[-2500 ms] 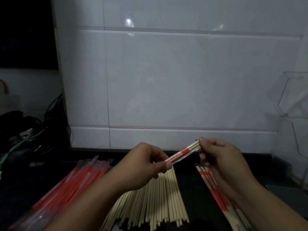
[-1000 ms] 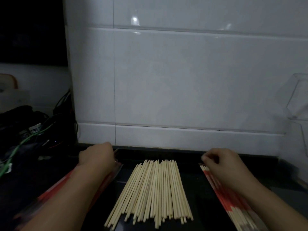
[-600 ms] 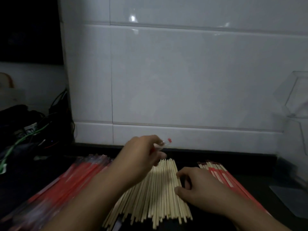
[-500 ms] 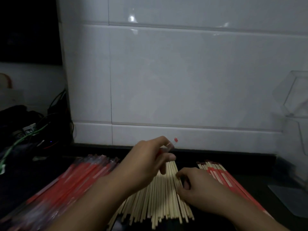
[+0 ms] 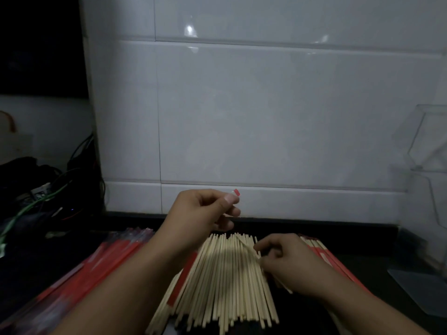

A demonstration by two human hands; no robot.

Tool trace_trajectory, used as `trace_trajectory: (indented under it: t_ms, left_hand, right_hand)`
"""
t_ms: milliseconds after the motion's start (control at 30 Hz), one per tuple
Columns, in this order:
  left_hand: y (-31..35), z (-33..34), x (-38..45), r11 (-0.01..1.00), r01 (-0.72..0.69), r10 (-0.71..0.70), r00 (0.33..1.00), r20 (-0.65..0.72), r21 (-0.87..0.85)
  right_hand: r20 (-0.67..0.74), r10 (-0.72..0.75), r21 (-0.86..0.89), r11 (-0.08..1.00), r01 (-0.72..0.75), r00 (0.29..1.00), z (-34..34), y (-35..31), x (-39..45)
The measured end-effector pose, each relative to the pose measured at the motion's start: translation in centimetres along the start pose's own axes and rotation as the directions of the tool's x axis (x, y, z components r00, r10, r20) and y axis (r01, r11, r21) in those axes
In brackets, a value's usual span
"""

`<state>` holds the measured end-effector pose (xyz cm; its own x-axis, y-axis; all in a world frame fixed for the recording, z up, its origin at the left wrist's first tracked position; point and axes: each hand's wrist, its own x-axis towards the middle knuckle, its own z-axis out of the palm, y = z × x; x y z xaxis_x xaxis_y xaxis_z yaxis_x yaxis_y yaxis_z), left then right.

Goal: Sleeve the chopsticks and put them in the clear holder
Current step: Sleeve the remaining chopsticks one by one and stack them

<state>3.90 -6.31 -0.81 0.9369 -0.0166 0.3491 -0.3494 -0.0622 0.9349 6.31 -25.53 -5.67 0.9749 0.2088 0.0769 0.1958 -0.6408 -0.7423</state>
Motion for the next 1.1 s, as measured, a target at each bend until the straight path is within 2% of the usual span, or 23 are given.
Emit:
trace_trajectory:
  t_ms: [133, 200, 300, 367, 467, 633, 1100]
  left_hand:
    - [0.3, -0.5, 0.3, 0.997, -0.054, 0.055, 0.998, -0.016, 0.05]
    - [0.4, -0.7, 0.4, 0.994, -0.062, 0.063, 0.998, -0.01, 0.091]
    - [0.3, -1.0, 0.5, 0.987, -0.052, 0.046, 0.998, 0.044, 0.155]
    - [-0.1, -0.8, 0.6, 0.985, -0.051, 0.04, 0.997, 0.069, 0.168]
    - [-0.5, 0.1, 0.4, 0.982, -0.062, 0.041, 0.992, 0.117, 0.178]
    - [-0.9, 0.9, 0.0, 0.969, -0.088, 0.042, 0.98, 0.196, 0.233]
    - [-0.6, 0.7, -0.2, 0.983, -0.032, -0.003, 0.981, 0.191, 0.18]
  right_hand:
    - [-0.088, -0.031, 0.299, 0.953, 0.056, 0.996, -0.4, -0.9, -0.3]
    - [-0.165, -0.063, 0.474, 0.87, 0.135, 0.984, -1.1, -1.6, -0.7]
    - [-0.327, -0.149, 0.592, 0.738, 0.325, 0.933, -2.4, -2.2, -1.3]
    - [-0.435, -0.133, 0.628, 0.664, 0.406, 0.891, -3.2, -2.3, -1.5]
    - [-0.568, -0.029, 0.661, 0.58, 0.476, 0.823, -4.5, -2.4, -1.5]
    - [-0.648, 0.087, 0.688, 0.494, 0.532, 0.757, -6.0, -2.2, -1.5]
    - [-0.624, 0.077, 0.703, 0.49, 0.516, 0.777, -5.3, -2.5, -1.6]
